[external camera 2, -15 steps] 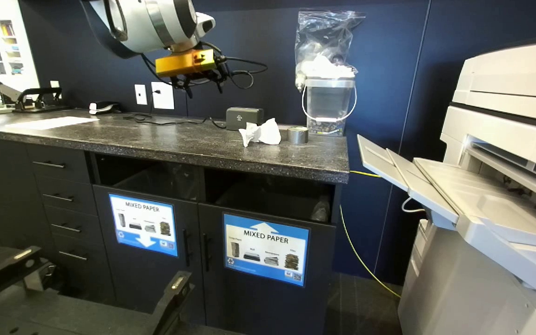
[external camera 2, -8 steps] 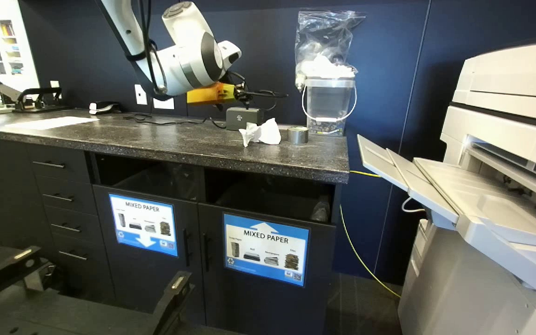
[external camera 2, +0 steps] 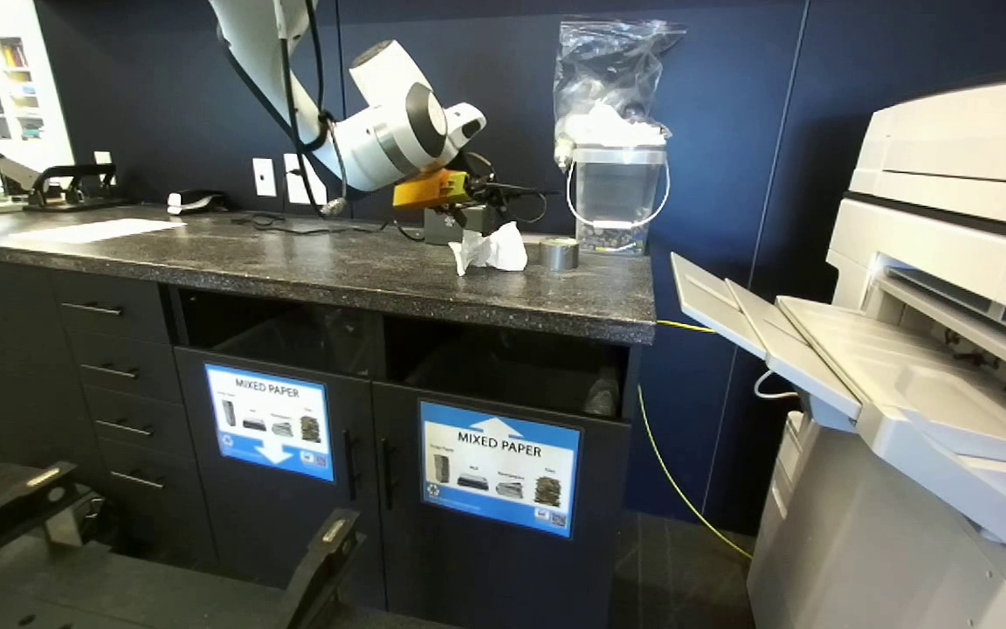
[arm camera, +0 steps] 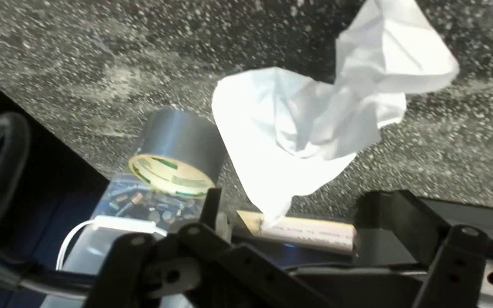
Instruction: Put the tissues into the rubbish bin.
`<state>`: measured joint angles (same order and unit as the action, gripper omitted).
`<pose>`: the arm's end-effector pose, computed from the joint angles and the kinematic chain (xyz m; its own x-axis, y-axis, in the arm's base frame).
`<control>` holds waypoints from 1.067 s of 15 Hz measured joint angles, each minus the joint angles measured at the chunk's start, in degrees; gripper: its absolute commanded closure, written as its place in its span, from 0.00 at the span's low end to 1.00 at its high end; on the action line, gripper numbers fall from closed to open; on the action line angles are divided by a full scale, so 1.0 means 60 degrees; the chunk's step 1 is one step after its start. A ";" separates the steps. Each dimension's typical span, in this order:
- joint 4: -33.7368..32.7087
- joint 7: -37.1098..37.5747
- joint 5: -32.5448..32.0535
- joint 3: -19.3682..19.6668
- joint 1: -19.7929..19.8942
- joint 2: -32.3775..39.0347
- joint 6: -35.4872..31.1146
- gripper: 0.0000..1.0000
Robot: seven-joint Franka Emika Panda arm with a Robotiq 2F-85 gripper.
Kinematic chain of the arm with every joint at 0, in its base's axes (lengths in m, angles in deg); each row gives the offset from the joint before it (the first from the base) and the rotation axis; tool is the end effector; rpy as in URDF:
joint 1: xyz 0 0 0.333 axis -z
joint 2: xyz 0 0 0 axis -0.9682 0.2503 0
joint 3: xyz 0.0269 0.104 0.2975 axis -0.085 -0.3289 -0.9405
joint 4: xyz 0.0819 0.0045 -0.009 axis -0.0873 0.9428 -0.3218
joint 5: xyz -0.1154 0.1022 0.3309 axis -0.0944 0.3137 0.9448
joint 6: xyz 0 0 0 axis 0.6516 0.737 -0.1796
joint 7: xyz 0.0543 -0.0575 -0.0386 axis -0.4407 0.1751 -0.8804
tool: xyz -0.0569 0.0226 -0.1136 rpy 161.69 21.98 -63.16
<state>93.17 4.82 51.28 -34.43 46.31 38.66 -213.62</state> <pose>0.7584 0.0350 0.2310 0.7440 -0.0070 0.6682 -0.2193 -0.9471 0.2342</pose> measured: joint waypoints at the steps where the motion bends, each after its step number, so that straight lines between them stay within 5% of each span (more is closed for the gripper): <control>1: -0.0372 0.0014 -0.0146 -0.0007 0.0100 0.0110 0.0787 0.00; 6: -0.1983 -0.0245 -0.1100 -0.1746 0.1627 0.0157 0.3061 0.00; 10: -0.2836 -0.1014 -0.1182 -0.3480 0.3085 0.0224 0.4059 0.00; 16: -0.3929 -0.1684 -0.1154 -0.4983 0.4457 0.0724 0.5008 0.00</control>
<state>69.60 -5.28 44.35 -64.32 73.06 43.00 -183.57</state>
